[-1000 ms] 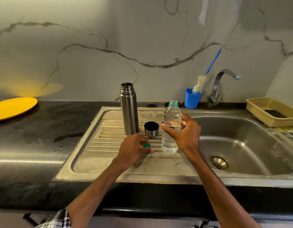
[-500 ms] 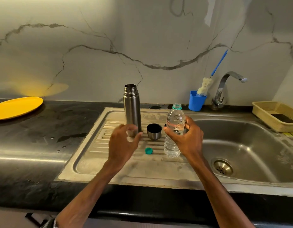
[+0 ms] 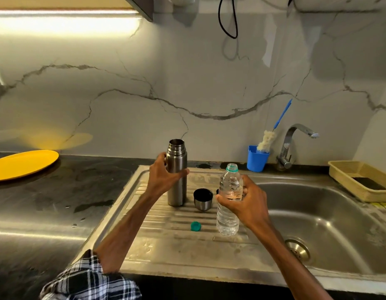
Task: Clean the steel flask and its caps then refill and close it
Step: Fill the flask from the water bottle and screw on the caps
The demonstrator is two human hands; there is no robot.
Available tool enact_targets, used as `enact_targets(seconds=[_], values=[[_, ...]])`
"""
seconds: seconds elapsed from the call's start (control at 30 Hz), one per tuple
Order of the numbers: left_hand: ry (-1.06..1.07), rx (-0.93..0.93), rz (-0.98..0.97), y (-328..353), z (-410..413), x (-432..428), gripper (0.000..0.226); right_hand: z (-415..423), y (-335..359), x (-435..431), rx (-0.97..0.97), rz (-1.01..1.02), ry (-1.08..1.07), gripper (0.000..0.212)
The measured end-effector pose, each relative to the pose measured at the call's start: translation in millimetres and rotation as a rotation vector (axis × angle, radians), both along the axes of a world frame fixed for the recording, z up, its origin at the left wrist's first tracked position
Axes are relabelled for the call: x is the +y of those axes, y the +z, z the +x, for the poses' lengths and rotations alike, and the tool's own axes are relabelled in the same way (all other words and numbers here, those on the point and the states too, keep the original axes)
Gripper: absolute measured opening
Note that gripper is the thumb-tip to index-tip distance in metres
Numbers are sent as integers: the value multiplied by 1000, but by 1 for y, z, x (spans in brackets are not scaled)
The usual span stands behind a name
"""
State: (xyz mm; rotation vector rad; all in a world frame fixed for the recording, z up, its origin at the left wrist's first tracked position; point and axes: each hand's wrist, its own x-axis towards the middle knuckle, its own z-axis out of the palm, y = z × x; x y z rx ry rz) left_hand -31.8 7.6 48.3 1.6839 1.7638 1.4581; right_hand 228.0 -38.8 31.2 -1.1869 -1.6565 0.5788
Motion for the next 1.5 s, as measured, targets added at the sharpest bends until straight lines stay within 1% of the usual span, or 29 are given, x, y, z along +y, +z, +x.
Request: enact_targets(seconds=[0.07, 0.17, 0.27, 0.43, 0.7, 0.93, 1.27, 1.5], values=[[-19, 53, 45, 2, -1, -4, 83, -1, 6, 3, -23, 10, 16, 53], [-68, 124, 83, 5, 2, -11, 85, -5, 19, 8, -58, 37, 31, 61], [-86, 169, 64, 8, 3, -15, 87, -9, 37, 17, -136, 98, 33, 65], [-89, 174, 43, 8, 4, -21, 81, -20, 71, 33, -374, 205, 22, 76], [-124, 194, 28, 6, 0, -24, 83, -37, 105, 53, -787, 273, -25, 86], [-168, 211, 18, 6, 0, -24, 83, -39, 113, 62, -1032, 332, -52, 90], [-198, 226, 19, 6, 4, -20, 84, -34, 121, 72, -1159, 436, -90, 87], [-214, 237, 35, 5, 5, -19, 79, -31, 132, 70, -1240, 445, -82, 84]])
